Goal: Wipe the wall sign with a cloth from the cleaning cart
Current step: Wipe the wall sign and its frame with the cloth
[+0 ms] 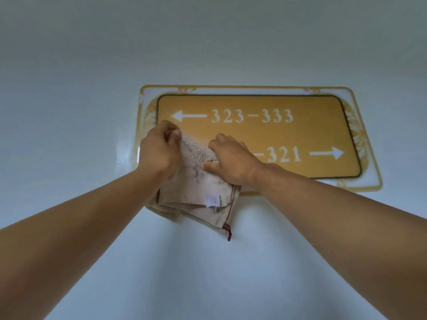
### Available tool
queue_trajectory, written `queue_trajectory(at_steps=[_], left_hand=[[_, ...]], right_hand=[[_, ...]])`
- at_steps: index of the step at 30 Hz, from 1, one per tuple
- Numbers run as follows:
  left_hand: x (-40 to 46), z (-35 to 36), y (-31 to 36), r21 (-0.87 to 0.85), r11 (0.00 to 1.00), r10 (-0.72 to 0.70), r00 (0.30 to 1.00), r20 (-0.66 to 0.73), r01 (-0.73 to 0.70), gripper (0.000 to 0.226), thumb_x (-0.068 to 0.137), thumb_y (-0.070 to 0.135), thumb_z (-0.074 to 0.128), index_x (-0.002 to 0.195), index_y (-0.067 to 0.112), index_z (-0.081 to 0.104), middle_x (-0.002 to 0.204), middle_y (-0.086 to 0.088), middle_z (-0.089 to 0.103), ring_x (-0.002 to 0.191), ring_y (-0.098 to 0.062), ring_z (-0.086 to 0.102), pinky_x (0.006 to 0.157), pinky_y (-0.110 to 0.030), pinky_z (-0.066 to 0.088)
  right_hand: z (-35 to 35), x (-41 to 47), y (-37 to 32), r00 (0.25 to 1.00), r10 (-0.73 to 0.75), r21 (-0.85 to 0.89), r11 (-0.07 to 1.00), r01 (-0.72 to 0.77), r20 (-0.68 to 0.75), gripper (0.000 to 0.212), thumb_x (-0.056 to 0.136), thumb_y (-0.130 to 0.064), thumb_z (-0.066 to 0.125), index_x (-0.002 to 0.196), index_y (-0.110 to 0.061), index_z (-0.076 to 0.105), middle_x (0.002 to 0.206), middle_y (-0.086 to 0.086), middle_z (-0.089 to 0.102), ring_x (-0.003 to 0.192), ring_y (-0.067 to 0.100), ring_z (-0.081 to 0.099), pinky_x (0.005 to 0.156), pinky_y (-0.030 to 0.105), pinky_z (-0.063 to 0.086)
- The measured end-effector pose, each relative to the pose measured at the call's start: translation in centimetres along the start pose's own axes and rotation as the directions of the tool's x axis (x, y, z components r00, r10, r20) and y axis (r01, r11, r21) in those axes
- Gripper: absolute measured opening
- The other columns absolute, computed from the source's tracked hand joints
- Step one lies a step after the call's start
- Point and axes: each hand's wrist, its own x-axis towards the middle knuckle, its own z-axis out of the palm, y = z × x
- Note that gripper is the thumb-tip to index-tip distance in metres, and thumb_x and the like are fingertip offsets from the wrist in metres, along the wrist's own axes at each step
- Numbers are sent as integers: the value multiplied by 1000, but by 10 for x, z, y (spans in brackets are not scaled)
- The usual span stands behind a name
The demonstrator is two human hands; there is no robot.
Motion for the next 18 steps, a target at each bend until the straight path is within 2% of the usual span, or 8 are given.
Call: queue_trajectory(at_steps=[2, 5, 7, 9, 14, 18], left_hand=[[-6, 16, 7, -99, 993, -55, 995, 86, 63, 14, 99, 23, 51, 94, 22, 64, 81, 9, 62, 73, -5, 55, 60, -22, 40], [-17, 40, 20, -199, 974, -75, 980, 187, 112, 15, 98, 21, 52, 92, 20, 65, 81, 7, 62, 75, -9, 55, 65, -27, 41], [-33, 64, 37, -272, 950, -83, 963, 255, 154, 15, 98, 21, 52, 92, 19, 66, 80, 8, 62, 76, -11, 55, 69, -28, 40], [-52, 89, 57, -321, 926, -96, 946, 309, 198, 16, 98, 21, 52, 91, 18, 66, 81, 9, 62, 79, -16, 56, 71, -28, 39], [-101, 151, 128, -465, 838, -68, 901, 429, 285, 17, 100, 22, 53, 93, 14, 66, 88, 0, 63, 85, -23, 55, 76, -31, 42], [-137, 202, 206, -557, 751, -25, 859, 512, 354, 16, 100, 24, 54, 95, 14, 64, 83, 3, 57, 81, -20, 51, 74, -30, 38]], right_hand=[[-13, -17, 17, 994, 28, 57, 998, -34, 106, 36, 98, -44, 61, 112, -12, 51, 100, 0, 47, 96, 22, 48, 77, 35, 37], [-31, -47, 40, 980, 131, 138, 979, -152, 151, 35, 96, -46, 65, 93, -19, 42, 84, -9, 43, 80, 15, 44, 60, 27, 32], [-50, -76, 59, 965, 192, 111, 971, -213, 176, 39, 93, -49, 67, 78, -27, 39, 80, -10, 39, 71, 9, 39, 58, 26, 28], [-72, -105, 76, 946, 239, 67, 963, -259, 220, 42, 90, -52, 70, 73, -32, 36, 77, -11, 38, 67, 5, 37, 57, 26, 27], [-144, -178, 119, 868, 415, -35, 906, -422, 274, 34, 85, -54, 74, 74, -28, 54, 78, -9, 58, 69, 5, 54, 56, 19, 35], [-206, -239, 159, 823, 513, -156, 858, -489, 243, 32, 87, -52, 72, 78, -23, 61, 82, -4, 66, 74, 10, 61, 59, 25, 44]])
